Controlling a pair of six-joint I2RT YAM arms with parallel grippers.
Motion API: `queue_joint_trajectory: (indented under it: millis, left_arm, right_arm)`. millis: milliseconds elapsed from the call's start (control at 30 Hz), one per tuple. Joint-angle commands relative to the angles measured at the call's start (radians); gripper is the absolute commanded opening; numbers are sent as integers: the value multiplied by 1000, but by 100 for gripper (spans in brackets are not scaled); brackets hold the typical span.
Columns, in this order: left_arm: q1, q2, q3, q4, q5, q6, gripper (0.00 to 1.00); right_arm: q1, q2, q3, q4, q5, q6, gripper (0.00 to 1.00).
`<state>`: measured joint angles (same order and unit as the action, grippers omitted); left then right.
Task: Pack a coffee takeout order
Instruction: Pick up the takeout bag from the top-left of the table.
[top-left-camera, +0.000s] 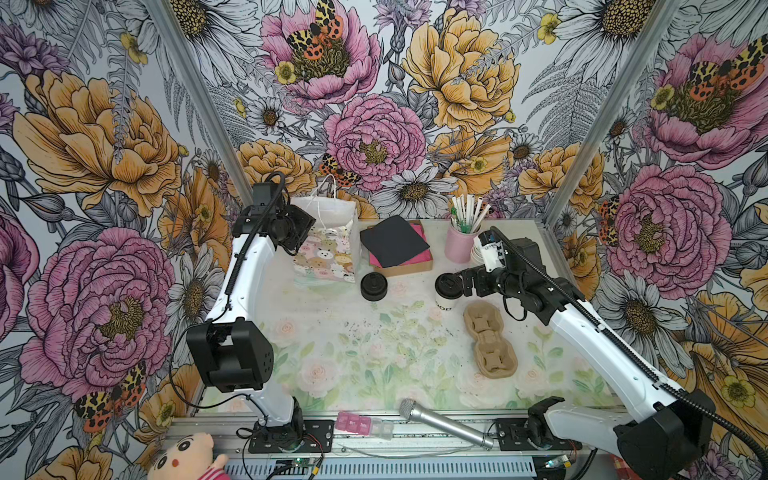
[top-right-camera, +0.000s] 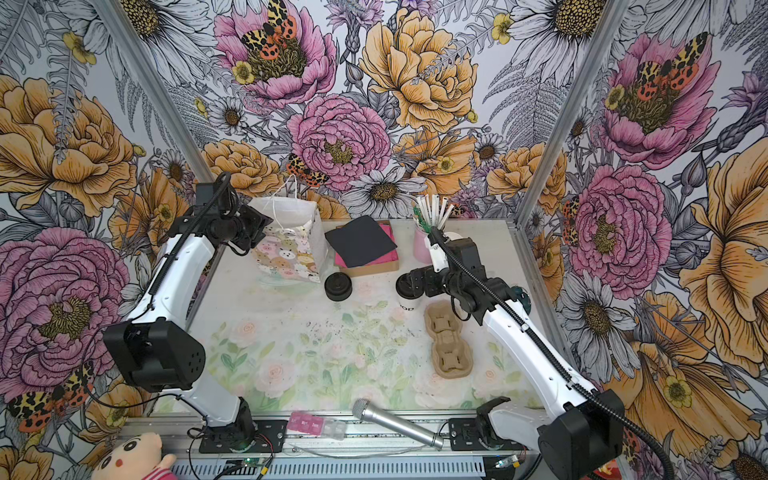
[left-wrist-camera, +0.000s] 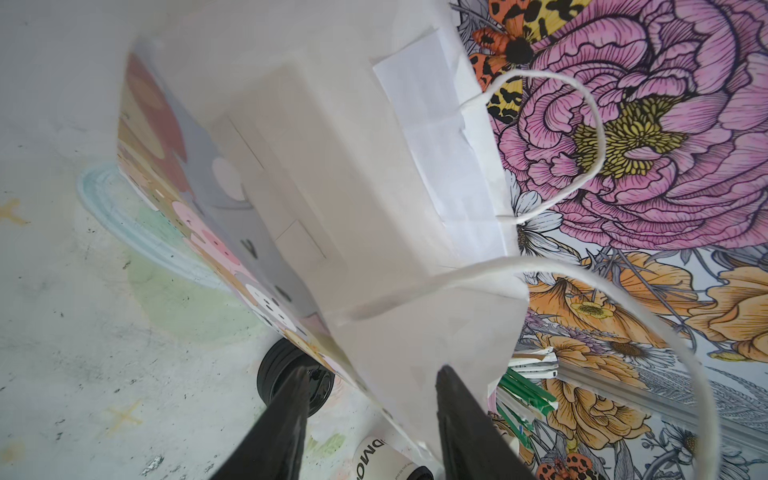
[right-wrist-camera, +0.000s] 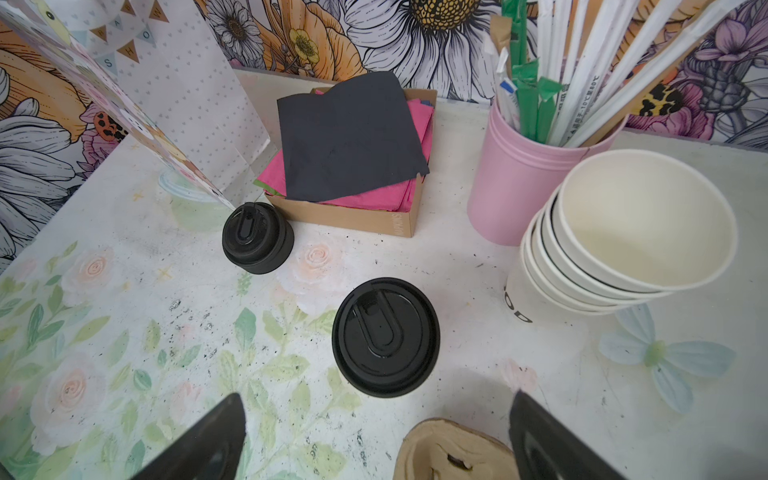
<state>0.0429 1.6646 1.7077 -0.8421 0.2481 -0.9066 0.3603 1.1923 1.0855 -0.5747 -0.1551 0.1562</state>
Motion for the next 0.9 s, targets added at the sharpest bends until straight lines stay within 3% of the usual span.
queue_joint_trajectory:
  millis: [0, 367, 667, 867]
  left_arm:
    - [-9, 14, 27, -6, -12, -13, 46]
    - [-2, 47, 17, -22, -24, -6, 40]
    - [12, 45, 8, -25, -28, -6, 12]
    - [31, 12, 1, -25, -26, 3, 6]
  right_arm:
    - [-3, -19, -7, 22, -4, -16, 99]
    - [-2, -22, -10, 22, -15, -16, 99]
    - [-2, -23, -20, 22, -16, -15, 99]
    - [-3, -19, -17, 22, -17, -16, 99]
